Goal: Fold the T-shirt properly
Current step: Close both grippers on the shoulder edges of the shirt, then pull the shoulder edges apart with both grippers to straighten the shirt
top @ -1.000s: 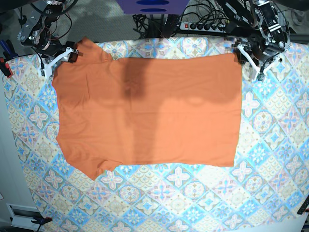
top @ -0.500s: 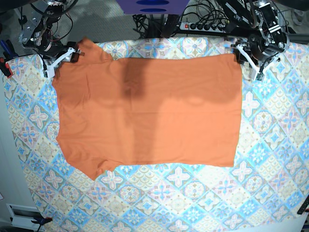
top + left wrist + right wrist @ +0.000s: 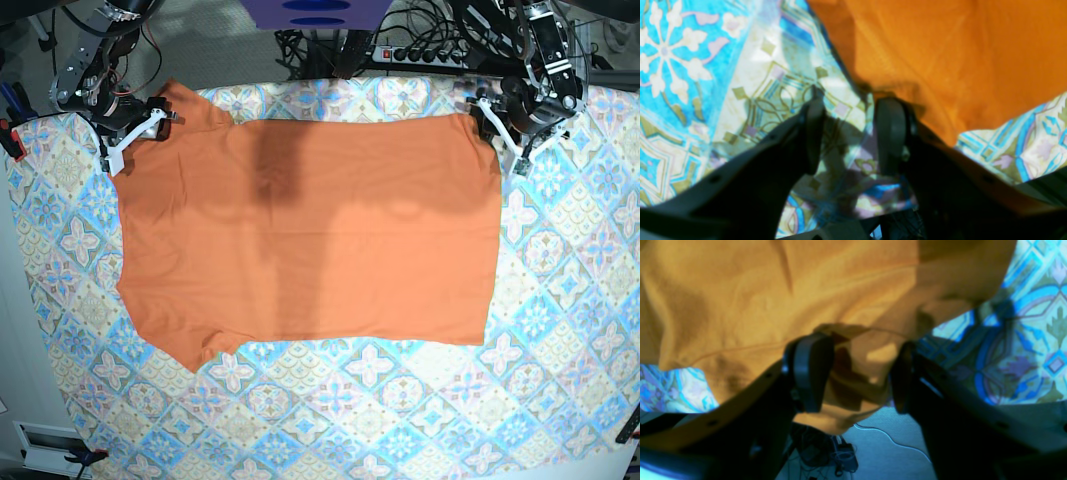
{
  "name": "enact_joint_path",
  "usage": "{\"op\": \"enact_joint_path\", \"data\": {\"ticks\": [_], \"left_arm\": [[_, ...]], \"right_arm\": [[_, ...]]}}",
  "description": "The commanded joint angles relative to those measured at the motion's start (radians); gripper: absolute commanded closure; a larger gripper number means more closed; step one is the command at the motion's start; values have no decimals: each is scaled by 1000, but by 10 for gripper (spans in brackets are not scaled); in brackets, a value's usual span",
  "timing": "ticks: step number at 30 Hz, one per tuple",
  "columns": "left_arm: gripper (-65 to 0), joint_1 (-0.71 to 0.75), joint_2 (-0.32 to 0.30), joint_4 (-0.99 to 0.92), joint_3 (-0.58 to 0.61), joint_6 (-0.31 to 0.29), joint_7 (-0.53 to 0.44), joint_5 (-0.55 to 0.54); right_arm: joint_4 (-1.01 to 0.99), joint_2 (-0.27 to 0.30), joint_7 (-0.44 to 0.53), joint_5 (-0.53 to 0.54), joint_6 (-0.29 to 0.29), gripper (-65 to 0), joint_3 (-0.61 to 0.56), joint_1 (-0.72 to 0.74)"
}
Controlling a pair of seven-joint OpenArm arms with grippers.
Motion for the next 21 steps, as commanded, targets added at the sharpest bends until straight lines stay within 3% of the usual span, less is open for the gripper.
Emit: {"op": "enact_joint_path", "data": {"ticks": [1, 21], "left_arm": [[-248, 16, 9, -8, 13, -21, 35, -16], [-248, 28, 63, -8, 16, -21, 27, -12]], "right_arm": [[6, 2, -7, 11, 9, -298, -4, 1], [6, 2, -5, 10, 7, -287, 0, 1]]}}
